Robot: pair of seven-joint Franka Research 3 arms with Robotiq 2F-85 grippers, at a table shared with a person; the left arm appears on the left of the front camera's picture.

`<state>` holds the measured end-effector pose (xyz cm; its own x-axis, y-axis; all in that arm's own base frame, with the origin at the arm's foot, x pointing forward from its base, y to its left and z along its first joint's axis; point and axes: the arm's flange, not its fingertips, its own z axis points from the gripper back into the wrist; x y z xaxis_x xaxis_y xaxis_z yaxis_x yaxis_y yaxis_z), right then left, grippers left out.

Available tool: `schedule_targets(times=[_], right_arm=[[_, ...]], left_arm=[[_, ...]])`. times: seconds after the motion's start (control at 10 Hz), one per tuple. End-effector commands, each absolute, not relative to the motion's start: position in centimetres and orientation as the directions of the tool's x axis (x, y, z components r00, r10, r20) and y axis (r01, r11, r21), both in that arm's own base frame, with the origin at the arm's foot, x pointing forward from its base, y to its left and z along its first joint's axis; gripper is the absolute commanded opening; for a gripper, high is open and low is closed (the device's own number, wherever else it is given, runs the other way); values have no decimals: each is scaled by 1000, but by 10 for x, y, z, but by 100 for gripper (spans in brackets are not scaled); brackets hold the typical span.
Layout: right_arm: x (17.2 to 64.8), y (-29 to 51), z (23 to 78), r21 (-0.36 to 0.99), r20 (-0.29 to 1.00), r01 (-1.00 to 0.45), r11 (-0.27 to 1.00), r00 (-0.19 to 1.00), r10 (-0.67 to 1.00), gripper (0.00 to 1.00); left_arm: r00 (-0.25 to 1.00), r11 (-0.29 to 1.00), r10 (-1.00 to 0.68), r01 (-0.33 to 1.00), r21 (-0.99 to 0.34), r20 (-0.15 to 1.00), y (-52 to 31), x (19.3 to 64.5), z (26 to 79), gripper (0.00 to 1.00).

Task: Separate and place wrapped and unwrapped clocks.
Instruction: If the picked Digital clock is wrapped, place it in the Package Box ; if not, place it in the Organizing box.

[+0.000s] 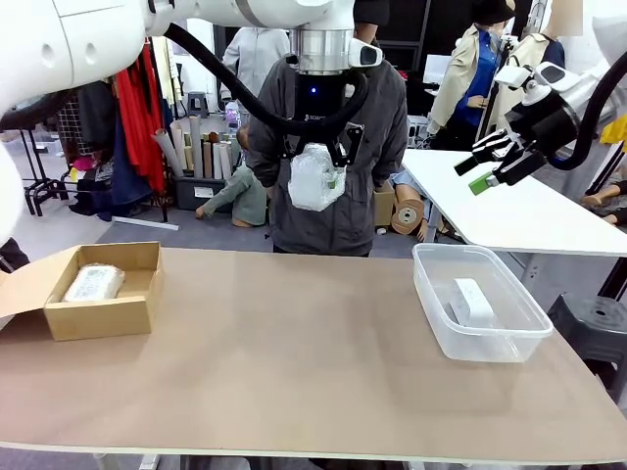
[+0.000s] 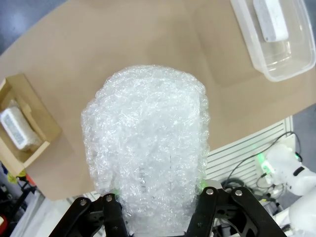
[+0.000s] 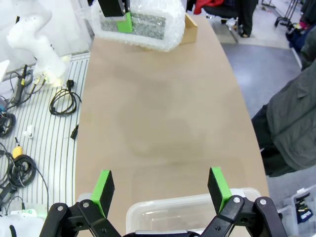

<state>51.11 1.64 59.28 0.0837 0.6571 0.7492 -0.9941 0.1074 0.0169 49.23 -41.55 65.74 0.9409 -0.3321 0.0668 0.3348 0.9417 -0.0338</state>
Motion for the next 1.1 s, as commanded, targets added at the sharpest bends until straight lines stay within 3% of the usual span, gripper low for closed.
schedule_targets(times=[0.0, 0.4, 0.7, 1.0], right_arm=[[510, 15, 594, -1, 743, -996, 90, 59, 666, 100], [510, 15, 594, -1, 743, -996, 90, 59, 666, 100], [510, 15, 594, -1, 743, -996, 90, 59, 666, 100], [510, 15, 594, -1, 743, -996, 90, 59, 666, 100]], left_arm=[[896, 901, -434, 434, 25, 90, -390, 485, 681, 0], [896, 893, -435, 416, 173, 89, -311, 455, 745, 0], [964, 921, -244, 196, 336, 107, -248, 422, 757, 0], [990, 896, -85, 26, 443, 114, -185, 397, 721, 0]])
